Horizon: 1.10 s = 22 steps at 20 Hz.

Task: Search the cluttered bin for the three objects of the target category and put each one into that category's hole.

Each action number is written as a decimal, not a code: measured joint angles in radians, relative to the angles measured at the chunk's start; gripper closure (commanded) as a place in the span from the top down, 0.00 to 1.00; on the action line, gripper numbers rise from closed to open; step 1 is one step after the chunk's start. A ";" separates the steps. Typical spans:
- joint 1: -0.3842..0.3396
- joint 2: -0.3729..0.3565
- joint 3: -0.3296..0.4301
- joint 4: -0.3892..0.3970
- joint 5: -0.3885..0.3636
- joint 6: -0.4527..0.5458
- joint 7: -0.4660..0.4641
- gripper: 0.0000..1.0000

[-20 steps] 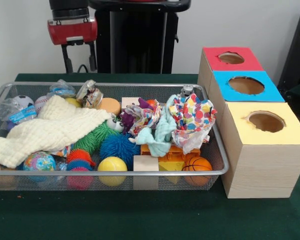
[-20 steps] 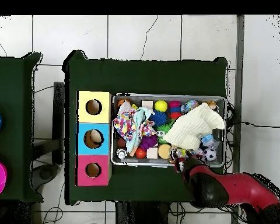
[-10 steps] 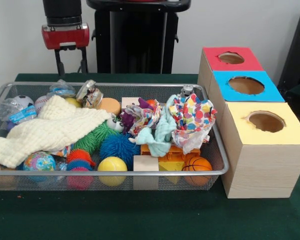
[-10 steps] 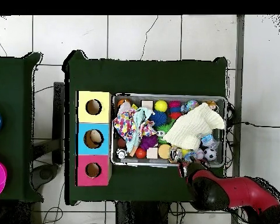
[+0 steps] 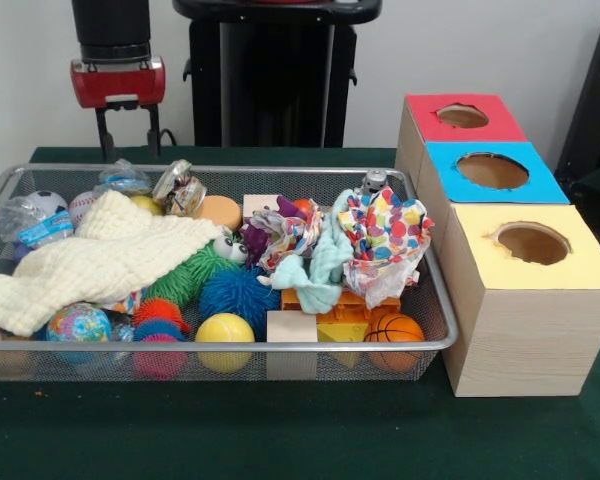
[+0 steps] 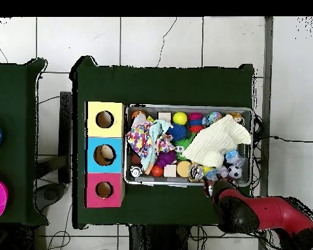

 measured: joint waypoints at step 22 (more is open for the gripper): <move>0.077 0.119 -0.109 -0.112 -0.035 -0.103 0.000 1.00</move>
